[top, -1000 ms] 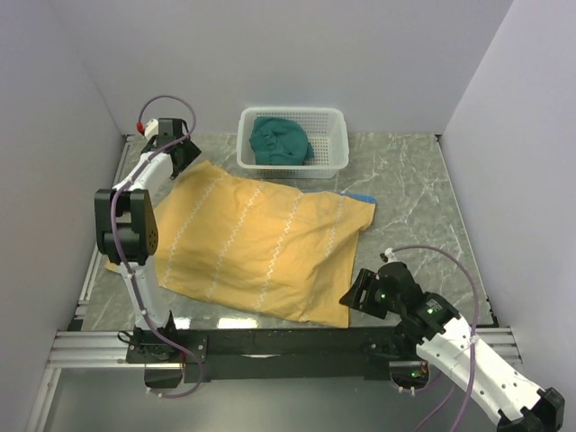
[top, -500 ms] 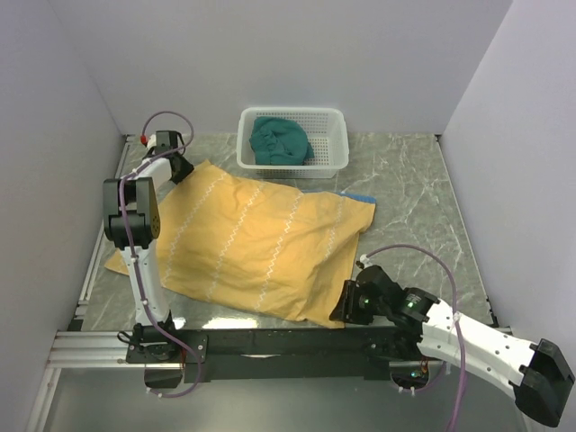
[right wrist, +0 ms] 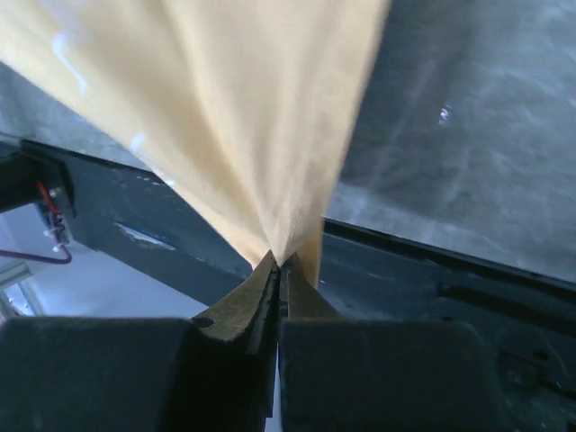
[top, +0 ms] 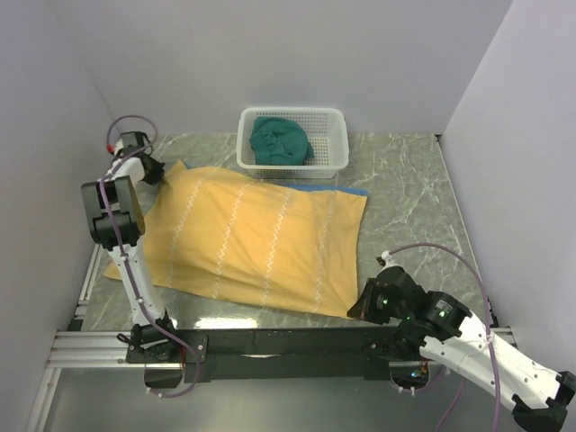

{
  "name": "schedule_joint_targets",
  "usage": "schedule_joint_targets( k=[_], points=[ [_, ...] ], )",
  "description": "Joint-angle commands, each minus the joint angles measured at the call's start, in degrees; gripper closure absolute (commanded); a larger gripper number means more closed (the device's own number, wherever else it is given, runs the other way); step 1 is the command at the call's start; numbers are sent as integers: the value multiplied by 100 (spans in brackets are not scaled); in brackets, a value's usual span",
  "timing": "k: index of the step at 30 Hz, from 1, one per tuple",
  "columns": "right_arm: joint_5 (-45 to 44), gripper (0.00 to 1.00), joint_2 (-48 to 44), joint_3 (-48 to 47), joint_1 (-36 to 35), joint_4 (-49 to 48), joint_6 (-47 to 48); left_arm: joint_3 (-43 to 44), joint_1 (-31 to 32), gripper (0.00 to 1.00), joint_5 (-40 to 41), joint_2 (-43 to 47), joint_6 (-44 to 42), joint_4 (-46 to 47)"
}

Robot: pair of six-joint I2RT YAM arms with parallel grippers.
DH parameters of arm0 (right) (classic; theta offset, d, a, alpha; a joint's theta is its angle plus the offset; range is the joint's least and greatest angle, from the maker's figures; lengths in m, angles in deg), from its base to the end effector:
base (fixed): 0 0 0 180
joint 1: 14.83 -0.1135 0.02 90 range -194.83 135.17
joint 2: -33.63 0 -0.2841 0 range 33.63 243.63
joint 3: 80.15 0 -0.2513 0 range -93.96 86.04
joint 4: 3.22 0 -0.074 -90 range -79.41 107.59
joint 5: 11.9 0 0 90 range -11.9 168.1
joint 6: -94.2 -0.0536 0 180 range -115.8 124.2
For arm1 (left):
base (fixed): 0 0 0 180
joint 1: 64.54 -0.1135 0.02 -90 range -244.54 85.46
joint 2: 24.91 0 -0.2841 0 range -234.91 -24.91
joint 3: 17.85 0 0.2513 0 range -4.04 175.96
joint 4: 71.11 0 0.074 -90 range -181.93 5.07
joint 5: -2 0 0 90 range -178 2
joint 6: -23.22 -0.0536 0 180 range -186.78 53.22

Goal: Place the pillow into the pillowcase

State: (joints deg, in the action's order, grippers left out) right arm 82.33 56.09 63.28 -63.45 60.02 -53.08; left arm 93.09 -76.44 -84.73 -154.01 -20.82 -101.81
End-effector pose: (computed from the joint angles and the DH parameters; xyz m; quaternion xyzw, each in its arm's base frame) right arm 0.0529 0.0661 0.1869 0.0579 0.9347 0.2993 0.1826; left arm 0.5100 0.1106 0.1596 -0.4615 0.8142 -0.0773 0.3436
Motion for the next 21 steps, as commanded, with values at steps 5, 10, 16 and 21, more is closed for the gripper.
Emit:
schedule_joint_targets(
  k=[5, 10, 16, 21],
  points=[
    [227, 100, 83, 483, -33, 200, -275, 412, -603, 99, -230, 351, 327, 125],
    [140, 91, 496, 712, -33, -318, -284, 536, -620, 76, -274, 464, 98, -7],
    [-141, 23, 470, 380, -33, -329, -328, 580, -620, 17, -186, 1175, 45, -60],
    [-624, 0, 636, -525, -33, -407, -65, 457, -445, 7, -230, 2107, 45, -113]
  ],
)
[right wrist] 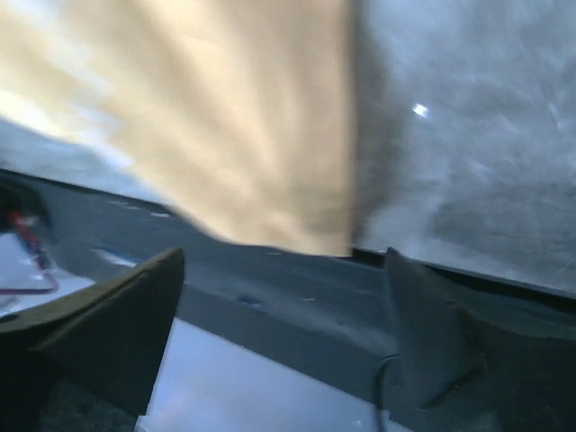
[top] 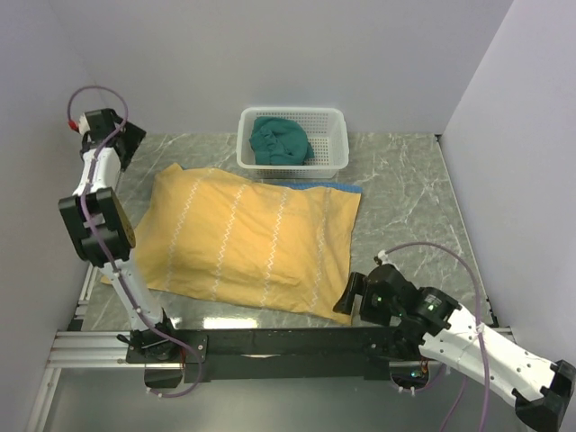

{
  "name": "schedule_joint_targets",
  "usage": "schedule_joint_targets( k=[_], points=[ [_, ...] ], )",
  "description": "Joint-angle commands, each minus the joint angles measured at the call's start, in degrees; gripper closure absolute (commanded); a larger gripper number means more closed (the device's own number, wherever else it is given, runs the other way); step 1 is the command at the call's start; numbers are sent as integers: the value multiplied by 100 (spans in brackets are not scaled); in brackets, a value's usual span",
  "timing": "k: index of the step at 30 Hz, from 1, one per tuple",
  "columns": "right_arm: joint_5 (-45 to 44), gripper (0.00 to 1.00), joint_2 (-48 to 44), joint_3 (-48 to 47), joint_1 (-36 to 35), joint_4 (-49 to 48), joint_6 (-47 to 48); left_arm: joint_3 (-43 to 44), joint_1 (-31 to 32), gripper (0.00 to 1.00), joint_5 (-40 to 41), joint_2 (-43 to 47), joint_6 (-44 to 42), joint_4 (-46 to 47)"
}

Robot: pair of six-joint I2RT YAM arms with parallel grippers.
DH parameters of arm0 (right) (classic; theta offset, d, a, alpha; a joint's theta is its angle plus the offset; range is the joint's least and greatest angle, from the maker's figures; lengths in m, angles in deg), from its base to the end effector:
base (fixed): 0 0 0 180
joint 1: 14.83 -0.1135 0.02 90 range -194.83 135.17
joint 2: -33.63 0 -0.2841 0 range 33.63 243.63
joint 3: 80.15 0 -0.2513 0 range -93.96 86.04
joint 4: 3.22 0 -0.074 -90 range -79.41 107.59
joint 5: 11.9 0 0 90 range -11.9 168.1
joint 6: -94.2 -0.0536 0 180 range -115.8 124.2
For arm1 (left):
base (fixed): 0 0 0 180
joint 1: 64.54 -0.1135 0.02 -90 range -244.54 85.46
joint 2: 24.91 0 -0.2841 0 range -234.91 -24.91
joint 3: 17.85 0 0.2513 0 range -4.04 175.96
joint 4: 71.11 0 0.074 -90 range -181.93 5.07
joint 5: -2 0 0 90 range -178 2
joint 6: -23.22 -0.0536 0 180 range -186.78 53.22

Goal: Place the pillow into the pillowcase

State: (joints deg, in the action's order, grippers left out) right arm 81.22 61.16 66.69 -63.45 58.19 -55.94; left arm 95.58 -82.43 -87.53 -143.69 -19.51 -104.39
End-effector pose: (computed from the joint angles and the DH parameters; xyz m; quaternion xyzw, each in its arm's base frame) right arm 0.0572 0.0694 0.1640 0.0879 0.9514 0.2542 0.1501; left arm 0.4820 0.1561 0.2594 -0.4868 0.7584 -0.1063 0.4202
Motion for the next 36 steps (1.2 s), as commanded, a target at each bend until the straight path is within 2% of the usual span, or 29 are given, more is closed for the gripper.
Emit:
schedule_joint_targets(
  k=[1, 3, 4, 7, 8, 9, 10, 15, 19, 22, 29, 36],
  points=[
    [-618, 0, 243, -1007, -33, -424, 387, 147, 363, 5, 50, 1242, -112, 153],
    [-768, 0, 715, -1541, -33, -566, 634, -169, 680, 1, 128, 1751, -130, 101],
    [-1056, 0, 884, -1754, -42, -593, 896, -362, 1125, 1, 137, 1945, -130, 249],
    [-1505, 0, 1386, -2510, 10, -689, 1328, -1074, 1805, 1, 444, 2683, -43, 58],
    [-1620, 0, 1456, -2642, 37, -768, 1434, -1493, 2355, 0, 454, 3085, -94, 161],
    [-1665, 0, 1544, -2809, 115, -847, 1522, -1663, 2578, 1, 550, 3280, -112, 93],
    [-1682, 0, 1562, -2845, 177, -1022, 1645, -1847, 3032, 1, 638, 3483, -182, 83],
    [-832, 0, 1738, -2645, 985, -1577, 2120, -3218, 4090, 1, 753, 4792, -446, -101],
    [-777, 0, 1659, -2205, 1381, -2182, 2331, -3992, 5003, 0, 893, 5400, -815, -215],
    [-733, 0, 1694, -2011, 1443, -2499, 2331, -4484, 5365, 1, 990, 5672, -842, -251],
    [-786, 0, 1695, -1616, 1443, -2983, 2323, -5776, 5472, 1, 771, 6541, -464, 170],
    [-970, 0, 1738, -1466, 1426, -3002, 2393, -6147, 5472, 1, 1061, 7070, -429, 232]
  ],
)
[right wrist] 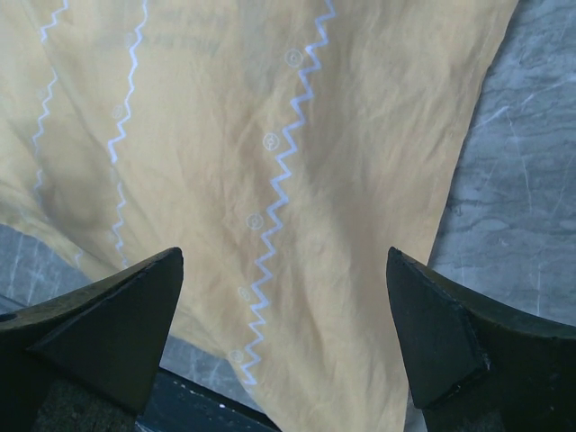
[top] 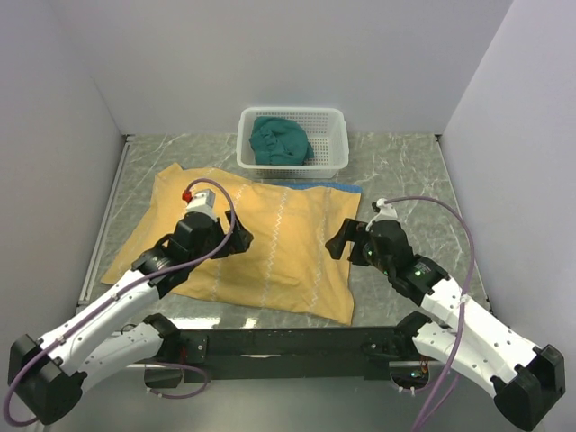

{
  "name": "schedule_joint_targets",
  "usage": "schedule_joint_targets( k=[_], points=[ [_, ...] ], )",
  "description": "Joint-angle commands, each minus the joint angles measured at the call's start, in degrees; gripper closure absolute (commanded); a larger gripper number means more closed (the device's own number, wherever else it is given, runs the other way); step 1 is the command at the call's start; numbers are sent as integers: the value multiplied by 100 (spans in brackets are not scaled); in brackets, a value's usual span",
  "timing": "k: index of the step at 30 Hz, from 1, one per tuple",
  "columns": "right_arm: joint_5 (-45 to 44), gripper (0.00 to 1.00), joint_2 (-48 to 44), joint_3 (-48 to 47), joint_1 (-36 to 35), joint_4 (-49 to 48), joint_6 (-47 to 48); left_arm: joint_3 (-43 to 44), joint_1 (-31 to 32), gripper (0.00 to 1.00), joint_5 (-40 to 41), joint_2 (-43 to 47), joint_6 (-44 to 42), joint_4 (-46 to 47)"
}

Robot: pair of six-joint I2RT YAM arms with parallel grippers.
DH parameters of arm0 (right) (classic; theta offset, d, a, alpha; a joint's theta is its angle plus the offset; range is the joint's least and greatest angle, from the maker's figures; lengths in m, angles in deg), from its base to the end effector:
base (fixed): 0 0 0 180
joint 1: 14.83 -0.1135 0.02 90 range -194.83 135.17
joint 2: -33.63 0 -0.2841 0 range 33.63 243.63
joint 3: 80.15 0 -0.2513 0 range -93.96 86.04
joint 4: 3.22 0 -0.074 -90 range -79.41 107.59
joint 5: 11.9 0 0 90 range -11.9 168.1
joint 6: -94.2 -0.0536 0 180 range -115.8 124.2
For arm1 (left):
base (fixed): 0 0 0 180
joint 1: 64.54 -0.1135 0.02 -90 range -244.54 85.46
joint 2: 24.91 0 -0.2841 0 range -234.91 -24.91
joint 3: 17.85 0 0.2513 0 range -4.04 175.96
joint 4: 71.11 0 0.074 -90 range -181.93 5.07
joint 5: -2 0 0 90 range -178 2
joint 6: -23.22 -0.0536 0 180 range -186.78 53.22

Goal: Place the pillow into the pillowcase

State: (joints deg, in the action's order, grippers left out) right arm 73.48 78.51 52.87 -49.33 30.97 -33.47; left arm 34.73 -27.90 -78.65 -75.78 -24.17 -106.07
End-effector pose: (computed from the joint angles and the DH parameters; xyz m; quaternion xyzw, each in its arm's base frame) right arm 0.1490 0.0971 0.2555 0.0437 0.8734 0.2564 0.4117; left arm 0.1641 -0.1112 0.2718 -0.0843 0.8737 -0.2468 0.4106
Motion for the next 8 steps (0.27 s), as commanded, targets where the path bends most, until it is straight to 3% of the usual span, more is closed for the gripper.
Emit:
schedule_joint_targets(
  k=[1, 8],
  points=[
    [-206, 0, 29, -85, 22, -254, 155, -53, 18, 0, 156, 280, 19, 401],
    [-372, 0, -146, -93, 22, -175, 225, 263, 18, 0, 313, 148, -60, 305]
  ],
)
